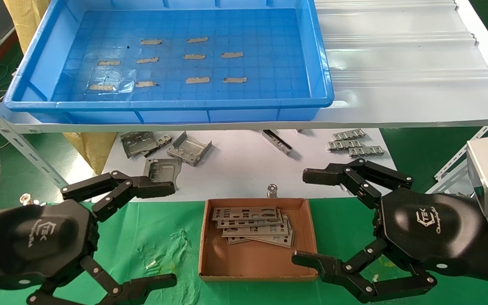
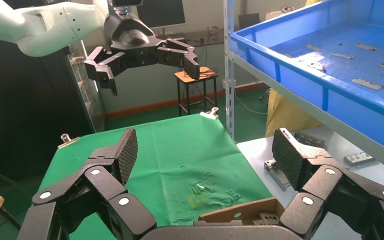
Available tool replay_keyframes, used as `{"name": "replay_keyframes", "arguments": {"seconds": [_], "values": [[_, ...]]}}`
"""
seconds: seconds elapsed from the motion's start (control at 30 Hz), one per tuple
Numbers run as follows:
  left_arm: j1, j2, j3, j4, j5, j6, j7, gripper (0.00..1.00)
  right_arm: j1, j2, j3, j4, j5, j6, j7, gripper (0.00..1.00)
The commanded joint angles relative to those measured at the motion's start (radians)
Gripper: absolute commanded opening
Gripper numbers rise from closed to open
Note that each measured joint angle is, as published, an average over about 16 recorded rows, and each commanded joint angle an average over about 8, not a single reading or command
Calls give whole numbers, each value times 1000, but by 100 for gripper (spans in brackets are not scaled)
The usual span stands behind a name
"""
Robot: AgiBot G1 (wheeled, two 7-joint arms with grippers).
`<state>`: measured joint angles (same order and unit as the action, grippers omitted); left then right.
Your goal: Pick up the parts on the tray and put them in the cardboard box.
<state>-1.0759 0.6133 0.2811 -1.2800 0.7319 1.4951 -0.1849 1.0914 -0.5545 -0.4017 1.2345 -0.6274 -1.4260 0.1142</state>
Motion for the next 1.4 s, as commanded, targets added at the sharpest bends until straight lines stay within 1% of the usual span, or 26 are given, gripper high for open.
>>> {"name": "replay_keyframes", "arguments": {"seconds": [0.03,1.4], "values": [[0,0,0,0,0,0,0,100,0,0,0,0,0,0,0,100],[-1,1,1,1,0,0,0,100,0,0,0,0,0,0,0,100]]}}
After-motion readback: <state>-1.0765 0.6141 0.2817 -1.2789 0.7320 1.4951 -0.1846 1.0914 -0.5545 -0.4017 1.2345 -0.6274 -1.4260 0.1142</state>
